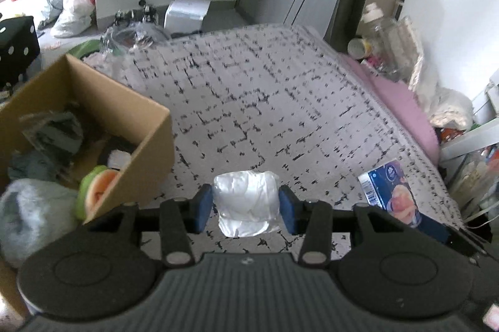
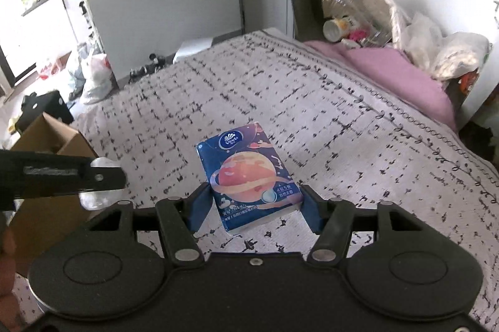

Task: Organize soft objects
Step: 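Close the left gripper on the white cloth ball while the right tool lifts the tissue pack toward the box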

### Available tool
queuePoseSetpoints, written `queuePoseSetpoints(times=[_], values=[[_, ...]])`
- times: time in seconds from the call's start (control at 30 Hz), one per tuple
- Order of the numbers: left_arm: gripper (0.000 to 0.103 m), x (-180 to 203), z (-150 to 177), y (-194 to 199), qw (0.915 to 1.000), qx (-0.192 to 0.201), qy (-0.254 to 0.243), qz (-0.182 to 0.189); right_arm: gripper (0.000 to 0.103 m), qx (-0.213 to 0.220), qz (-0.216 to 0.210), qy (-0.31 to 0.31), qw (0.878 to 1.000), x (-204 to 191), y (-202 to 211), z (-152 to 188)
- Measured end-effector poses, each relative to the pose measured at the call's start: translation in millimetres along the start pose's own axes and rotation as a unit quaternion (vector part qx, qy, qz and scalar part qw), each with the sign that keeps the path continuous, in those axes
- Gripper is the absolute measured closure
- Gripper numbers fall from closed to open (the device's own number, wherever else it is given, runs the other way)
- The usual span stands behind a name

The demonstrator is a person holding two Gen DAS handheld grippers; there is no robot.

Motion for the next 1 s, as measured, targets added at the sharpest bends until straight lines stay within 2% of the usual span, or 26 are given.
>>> queuePoseSetpoints(times=[0.3,0.47,0.77,1.0], values=[[0.058,-16,-5,50,0.9995,0.029,-0.001,0.01,0.044,0.046,0.013,0.001,0.999,-9,44,-11],[0.058,-26,-6,74,0.999,0.044,-0.003,0.011,0.044,0.075,0.0,0.004,0.997,-18,69,-19],[0.058,-48,-15,115,0.9974,0.07,0.002,0.014,0.044,0.088,-0.015,-0.001,0.996,-35,79,-22],[0.058,-75,-23,137,0.9968,0.079,0.009,0.011,0.044,0.103,-0.031,0.017,0.994,-65,94,-27]])
Point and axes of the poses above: each gripper's, at about its wrist camera, not at the fingertips, and y roughly against the way its jaws point, x to its right, z to its underside, the point moved 6 cm from there along -y, roughly the way its jaws point, and after that the axes turned 1 degree about y, right-handed, at the moved point
